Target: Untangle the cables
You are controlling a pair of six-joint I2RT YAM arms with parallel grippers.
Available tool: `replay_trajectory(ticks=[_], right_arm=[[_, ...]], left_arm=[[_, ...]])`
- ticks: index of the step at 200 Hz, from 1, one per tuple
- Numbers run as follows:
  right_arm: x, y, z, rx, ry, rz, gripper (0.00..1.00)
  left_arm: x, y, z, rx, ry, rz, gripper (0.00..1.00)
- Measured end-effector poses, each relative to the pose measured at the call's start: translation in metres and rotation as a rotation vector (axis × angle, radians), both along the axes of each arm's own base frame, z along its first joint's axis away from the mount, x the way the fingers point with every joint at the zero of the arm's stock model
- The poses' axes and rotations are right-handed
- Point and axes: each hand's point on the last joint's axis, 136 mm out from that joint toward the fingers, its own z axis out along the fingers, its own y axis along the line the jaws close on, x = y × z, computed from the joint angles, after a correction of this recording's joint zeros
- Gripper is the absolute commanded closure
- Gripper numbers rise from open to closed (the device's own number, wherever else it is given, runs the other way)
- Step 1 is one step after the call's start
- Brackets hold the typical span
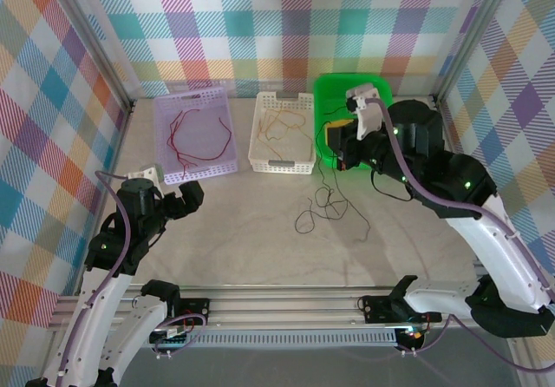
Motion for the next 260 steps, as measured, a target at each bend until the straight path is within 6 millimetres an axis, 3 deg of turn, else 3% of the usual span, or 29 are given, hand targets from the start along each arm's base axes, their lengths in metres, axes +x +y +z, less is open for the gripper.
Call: replay_trajectory(ticks=[94,166,220,244,260], right_arm=[[0.012,-0.001,0.093,-0.006,-0.188,-0.018,1.00],[0.011,0.002,0.120,0.037,-0.242,-0.003,1.00],[0.001,0.007,0.130,0.074,-0.258,0.050,1.00],[-0.002,0.011,0.130,0.083,-0.252,0.078,1.00],[-0.005,0.013,0.130,0.094,-0.247,0.099,1.00]], left_arm=[[0.001,-0.004,-0.002,-0.005,0.012,-0.018,0.00],[0.000,-0.013,-0.006,-0.029,0.033,-0.067,0.00],[-0.010,-0.065,0.011,-0.192,0.012,-0.286,0.00],[-0.020,-0.090,0.031,-0.342,-0.052,-0.367,0.00],[-0.027,-0.106,0.034,-0.438,-0.105,-0.428,0.00]])
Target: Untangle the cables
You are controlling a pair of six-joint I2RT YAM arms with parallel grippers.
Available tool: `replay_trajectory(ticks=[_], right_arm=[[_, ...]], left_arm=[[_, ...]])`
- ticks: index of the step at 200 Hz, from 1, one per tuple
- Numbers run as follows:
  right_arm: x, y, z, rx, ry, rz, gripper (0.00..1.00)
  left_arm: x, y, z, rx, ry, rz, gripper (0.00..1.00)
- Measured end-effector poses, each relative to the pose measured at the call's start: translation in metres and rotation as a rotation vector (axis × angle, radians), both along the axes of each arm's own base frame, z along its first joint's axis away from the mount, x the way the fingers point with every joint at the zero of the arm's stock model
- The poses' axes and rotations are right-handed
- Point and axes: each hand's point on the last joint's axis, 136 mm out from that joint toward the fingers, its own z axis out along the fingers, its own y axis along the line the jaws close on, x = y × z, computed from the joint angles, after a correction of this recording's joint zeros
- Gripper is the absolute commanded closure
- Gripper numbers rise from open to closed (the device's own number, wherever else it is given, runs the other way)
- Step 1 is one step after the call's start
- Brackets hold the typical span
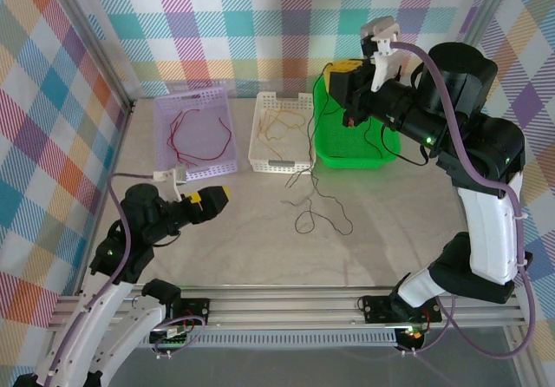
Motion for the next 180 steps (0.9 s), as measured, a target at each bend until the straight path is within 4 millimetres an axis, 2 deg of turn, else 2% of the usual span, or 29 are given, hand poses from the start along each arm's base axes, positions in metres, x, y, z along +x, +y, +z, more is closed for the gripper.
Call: replay_trajectory(ticks=[23,47,79,125,145,180], right_arm=[[-0.004,0.004,0.002,0.015,0.006,0.031,1.00],[-0.007,0.008,0.004,0.029,0.014,0.059,1.00],[-0.011,0.011,0.005,0.046,0.028,0.087,1.00],[-0.011,0.020,0.000,0.055,0.062,0.117,1.00],[-0.011,0.024,-0.003,0.058,0.080,0.134,1.00],[-0.014,0.027,-0.003,0.074,0.100,0.157,1.00]], left_arm=[[-0.020,-0.028,-0.011,-0.085,-0.053,-0.123,0.00],[-0.036,-0.049,-0.026,-0.126,-0.104,-0.209,0.00],[-0.036,-0.074,-0.047,-0.119,-0.109,-0.256,0.00],[-0.039,-0.127,-0.075,-0.008,-0.116,-0.345,0.00],[-0.039,-0.153,-0.078,0.042,-0.142,-0.380,0.00],[-0.033,-0.204,-0.067,0.080,-0.212,-0.420,0.00]])
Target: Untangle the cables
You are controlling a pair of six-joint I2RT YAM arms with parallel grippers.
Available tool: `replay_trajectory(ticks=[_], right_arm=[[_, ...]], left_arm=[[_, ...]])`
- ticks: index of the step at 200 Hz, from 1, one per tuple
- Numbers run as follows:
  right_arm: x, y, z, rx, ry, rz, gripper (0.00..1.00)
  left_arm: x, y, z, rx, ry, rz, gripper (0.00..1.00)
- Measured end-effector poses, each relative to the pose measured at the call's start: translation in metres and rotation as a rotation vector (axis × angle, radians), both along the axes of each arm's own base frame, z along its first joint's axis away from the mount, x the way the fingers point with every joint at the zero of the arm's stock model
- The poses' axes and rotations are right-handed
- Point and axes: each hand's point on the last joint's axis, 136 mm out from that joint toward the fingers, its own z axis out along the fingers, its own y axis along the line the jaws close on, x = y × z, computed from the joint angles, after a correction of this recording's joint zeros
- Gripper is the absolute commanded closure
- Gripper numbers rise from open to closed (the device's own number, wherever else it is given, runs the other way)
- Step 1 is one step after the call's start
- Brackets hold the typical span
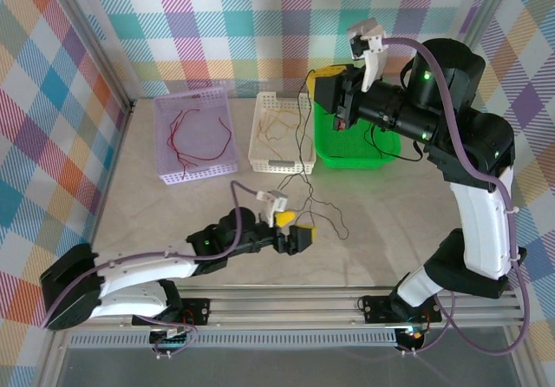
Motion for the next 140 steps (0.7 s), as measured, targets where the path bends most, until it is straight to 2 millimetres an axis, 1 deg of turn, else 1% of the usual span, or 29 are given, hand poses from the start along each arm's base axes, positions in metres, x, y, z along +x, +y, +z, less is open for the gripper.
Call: replay_trajectory(ticks=[25,41,67,81,112,140], right_arm=[[-0.003,0.001,0.000,0.008,0.012,0.012,1.00],[-0.005,0.000,0.000,0.010,0.019,0.020,1.00],[-0.011,-0.002,0.003,0.025,0.022,0.035,1.00],[-0.016,-0.005,0.006,0.036,0.023,0.043,1.00],[-0.029,-0.014,0.011,0.055,0.021,0.059,1.00],[-0.035,-0.018,0.009,0.058,0.029,0.071,1.00]], left_arm=[[0.005,-0.029,0.002,0.002,-0.036,-0.013,0.00],[0.010,-0.041,-0.001,0.007,-0.050,-0.005,0.00],[0.022,-0.051,-0.006,0.017,-0.063,0.032,0.00],[0.028,-0.056,-0.005,0.014,-0.071,0.053,0.00],[0.040,-0.069,0.008,-0.021,-0.094,0.087,0.00],[0.049,-0.077,0.018,-0.051,-0.112,0.114,0.00]])
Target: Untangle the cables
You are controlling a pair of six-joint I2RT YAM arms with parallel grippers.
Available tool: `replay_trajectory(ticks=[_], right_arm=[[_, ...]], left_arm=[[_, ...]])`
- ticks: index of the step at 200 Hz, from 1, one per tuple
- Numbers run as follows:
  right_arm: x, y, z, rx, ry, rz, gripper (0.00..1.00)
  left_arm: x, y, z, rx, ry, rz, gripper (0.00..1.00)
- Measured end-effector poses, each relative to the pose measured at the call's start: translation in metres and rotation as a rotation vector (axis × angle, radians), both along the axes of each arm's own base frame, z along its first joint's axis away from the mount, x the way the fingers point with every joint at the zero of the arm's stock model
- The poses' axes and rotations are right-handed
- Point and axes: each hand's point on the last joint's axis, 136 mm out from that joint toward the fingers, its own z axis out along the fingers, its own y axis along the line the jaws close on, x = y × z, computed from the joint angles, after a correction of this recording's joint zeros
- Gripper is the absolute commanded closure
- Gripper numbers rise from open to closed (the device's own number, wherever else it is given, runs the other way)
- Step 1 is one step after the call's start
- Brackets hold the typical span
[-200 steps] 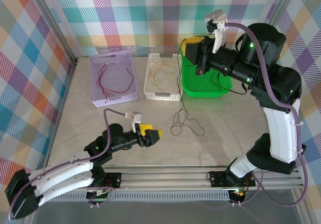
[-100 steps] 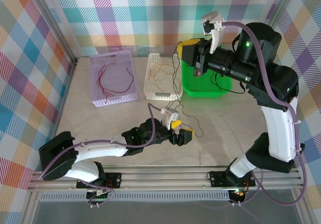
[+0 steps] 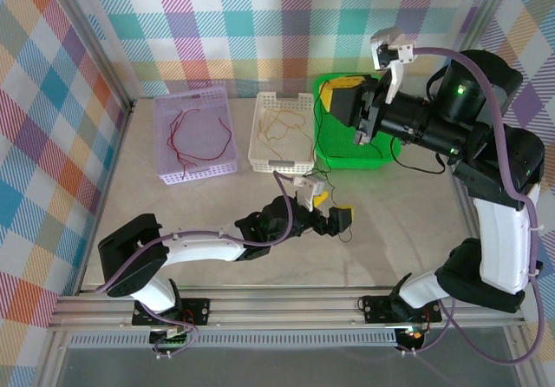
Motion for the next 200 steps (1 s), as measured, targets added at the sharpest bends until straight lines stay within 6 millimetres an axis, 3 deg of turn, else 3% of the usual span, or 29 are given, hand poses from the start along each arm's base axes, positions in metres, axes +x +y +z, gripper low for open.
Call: replay_trajectory(ticks=[20,70,100,114,163,200], right_arm=[[0.000,0.001,-0.003,-0.003,0.013,0.005,1.00],[-0.001,0.003,-0.005,-0.002,0.023,0.015,1.00],[0.000,0.001,-0.006,-0.004,0.024,0.005,1.00],[0.001,0.000,-0.006,-0.005,0.024,-0.006,1.00],[0.008,-0.013,-0.003,0.003,0.002,-0.088,1.00],[0.018,-0.030,0.010,0.026,-0.054,-0.194,1.00]], left_arm=[[0.003,-0.004,0.000,-0.001,0.001,0.011,0.11],[0.008,-0.011,0.004,-0.006,-0.001,0.023,0.66],[0.007,-0.014,0.002,0.011,0.012,0.006,0.85],[0.005,-0.015,0.000,0.023,0.018,-0.005,1.00],[-0.003,-0.013,-0.020,0.088,0.054,-0.040,1.00],[-0.015,0.013,-0.047,0.181,0.085,-0.044,1.00]])
